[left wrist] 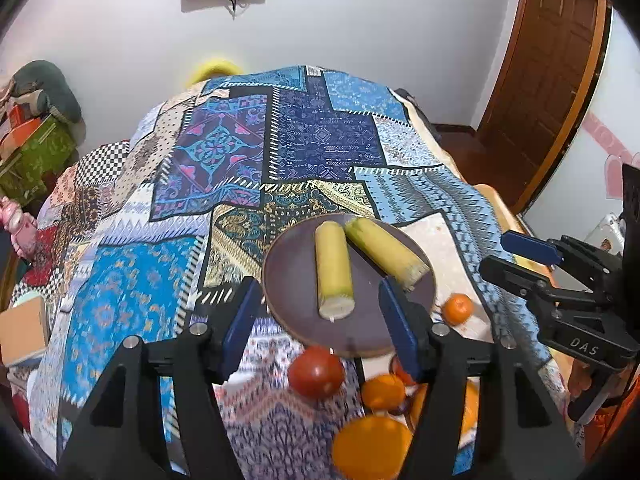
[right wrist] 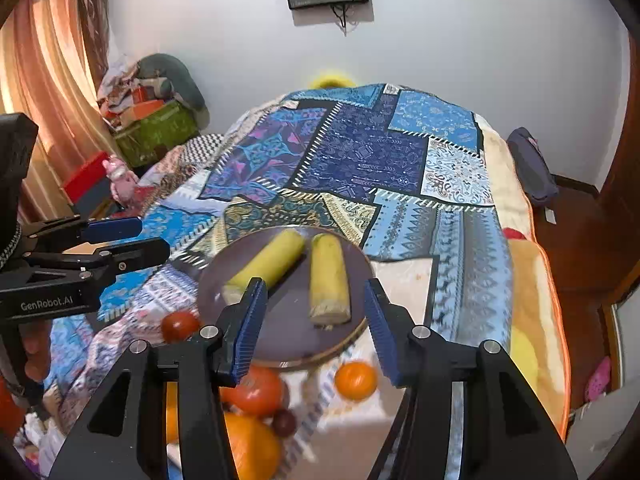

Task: Organize fruits
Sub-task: 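Open both tools to release the cylinders onto the plate, then grasp the large orange with the left tool while the right tool grasps another orange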

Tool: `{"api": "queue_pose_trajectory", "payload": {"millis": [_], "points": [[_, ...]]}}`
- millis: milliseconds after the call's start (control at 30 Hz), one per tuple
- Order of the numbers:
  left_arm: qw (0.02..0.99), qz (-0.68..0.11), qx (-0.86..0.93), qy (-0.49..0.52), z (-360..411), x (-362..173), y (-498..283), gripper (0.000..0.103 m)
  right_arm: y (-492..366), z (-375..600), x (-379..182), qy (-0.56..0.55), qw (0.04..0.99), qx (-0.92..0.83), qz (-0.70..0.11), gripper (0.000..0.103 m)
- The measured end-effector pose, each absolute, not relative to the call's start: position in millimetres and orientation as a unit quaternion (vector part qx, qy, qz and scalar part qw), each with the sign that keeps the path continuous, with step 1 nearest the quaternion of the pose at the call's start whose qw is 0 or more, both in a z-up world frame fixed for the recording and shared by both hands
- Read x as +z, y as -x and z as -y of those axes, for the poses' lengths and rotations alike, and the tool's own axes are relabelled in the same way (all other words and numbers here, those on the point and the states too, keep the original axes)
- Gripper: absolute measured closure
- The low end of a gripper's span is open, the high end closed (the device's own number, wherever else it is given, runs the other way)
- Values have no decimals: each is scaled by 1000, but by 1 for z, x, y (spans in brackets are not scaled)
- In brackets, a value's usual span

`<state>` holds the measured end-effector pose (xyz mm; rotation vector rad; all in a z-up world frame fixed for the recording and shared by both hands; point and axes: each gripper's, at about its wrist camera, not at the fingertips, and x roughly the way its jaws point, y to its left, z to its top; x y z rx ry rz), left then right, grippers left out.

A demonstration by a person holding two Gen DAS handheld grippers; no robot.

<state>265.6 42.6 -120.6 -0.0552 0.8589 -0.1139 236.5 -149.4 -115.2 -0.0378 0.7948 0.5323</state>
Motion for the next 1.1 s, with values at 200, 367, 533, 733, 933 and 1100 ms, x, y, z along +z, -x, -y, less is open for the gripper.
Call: {"api": "queue_pose_trajectory", "payload": {"millis": [200, 367, 533, 733, 933, 1100], "points": [[906, -417, -58, 39, -42, -122, -230, 33, -205, 158, -114, 8, 891, 256, -375, 51], [899, -433, -55, 43, -38, -139, -209, 33, -185, 157, -125, 6, 886, 257, -386, 50], [884, -460, -61, 57, -37, -161, -191, 33, -167, 155, -141, 4, 877, 258, -404, 46], [873, -479, -61, 66, -36, -180, -171, 33, -152, 149, -168, -3, 861, 264, -434, 41], [869, -486, -55, 76, -41, -188, -162, 30, -153, 137, -189, 7, 849, 267, -456, 41], [866, -490, -57, 76, -40, -190, -164, 30, -157, 128, -194, 13, 846, 270, -460, 35]]}}
